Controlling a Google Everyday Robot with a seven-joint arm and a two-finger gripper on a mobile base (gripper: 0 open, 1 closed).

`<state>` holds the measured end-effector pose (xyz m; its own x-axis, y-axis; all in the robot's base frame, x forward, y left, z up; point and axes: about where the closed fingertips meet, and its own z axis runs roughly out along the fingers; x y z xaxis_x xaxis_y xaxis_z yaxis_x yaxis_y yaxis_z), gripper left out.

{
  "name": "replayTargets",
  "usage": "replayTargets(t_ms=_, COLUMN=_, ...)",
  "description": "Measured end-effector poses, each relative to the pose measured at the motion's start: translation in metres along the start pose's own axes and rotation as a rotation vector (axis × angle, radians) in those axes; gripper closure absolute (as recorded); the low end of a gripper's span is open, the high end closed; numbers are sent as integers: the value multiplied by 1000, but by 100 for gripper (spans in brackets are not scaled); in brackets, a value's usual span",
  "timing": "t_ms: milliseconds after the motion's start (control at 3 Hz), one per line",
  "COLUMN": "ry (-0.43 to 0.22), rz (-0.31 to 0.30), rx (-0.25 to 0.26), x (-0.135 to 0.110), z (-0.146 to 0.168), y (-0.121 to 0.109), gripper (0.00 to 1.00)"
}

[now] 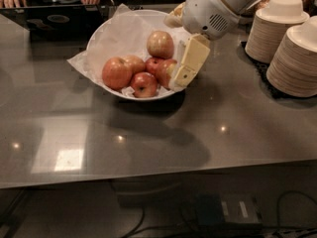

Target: Pick apple from white bowl

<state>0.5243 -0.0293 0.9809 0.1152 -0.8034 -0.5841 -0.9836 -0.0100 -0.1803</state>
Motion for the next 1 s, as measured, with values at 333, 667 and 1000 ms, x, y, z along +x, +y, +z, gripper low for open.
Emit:
replayTargets(t_ms=333, ry=-67, rz=-14, rx=-38, x=-11, z=11, y=-6, gripper=0)
replayTargets(t_ms=667, ry=-68, rz=-14, rx=-38, x=-11, z=11, y=-6, gripper=0)
replayTargets(t_ms=1000, ry=-74, rz=-36, rx=-39, x=-18, z=30, y=-15, gripper=0)
